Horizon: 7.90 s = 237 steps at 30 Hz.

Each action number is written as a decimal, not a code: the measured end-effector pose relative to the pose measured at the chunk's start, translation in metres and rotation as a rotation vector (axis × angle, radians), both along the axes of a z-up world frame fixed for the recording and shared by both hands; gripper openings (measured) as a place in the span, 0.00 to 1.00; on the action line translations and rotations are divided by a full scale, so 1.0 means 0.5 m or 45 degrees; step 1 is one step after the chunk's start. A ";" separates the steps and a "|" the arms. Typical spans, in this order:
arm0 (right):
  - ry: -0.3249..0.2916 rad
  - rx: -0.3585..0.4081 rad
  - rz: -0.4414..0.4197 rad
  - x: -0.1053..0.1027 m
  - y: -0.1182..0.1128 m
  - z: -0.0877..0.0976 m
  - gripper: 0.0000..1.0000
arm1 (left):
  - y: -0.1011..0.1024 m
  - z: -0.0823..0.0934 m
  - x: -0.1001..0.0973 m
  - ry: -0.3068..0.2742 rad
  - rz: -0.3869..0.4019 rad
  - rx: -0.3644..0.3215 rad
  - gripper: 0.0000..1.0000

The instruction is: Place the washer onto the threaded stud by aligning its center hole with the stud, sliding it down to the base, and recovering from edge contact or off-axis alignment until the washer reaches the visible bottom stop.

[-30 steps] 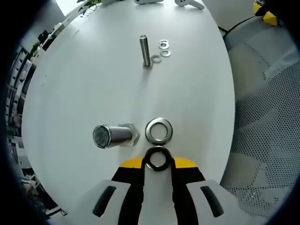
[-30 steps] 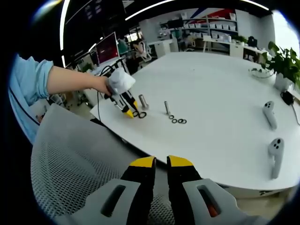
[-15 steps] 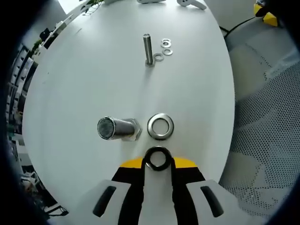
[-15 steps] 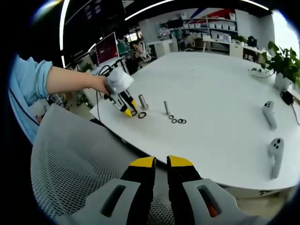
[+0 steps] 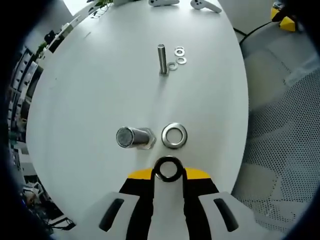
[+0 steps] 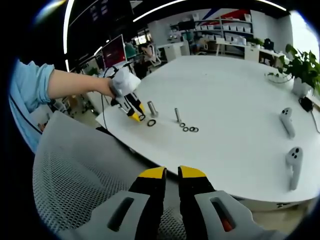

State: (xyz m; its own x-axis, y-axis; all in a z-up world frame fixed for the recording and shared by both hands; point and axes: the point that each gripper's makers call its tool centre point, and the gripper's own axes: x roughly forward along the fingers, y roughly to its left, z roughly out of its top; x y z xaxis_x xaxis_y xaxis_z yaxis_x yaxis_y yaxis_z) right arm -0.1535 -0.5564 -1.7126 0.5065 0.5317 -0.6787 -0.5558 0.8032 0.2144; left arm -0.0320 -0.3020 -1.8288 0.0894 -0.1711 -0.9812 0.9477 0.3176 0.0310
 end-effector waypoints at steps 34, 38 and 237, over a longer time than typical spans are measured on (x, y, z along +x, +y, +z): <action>-0.011 0.009 -0.006 0.003 0.000 0.003 0.12 | -0.038 0.106 0.056 -0.115 -0.043 -0.025 0.19; -0.012 0.010 -0.007 0.003 0.000 0.003 0.12 | -0.046 0.105 0.068 -0.126 -0.052 -0.022 0.19; -0.067 0.054 0.025 0.007 0.011 0.016 0.13 | -0.092 -0.045 0.001 0.010 -0.001 -0.071 0.23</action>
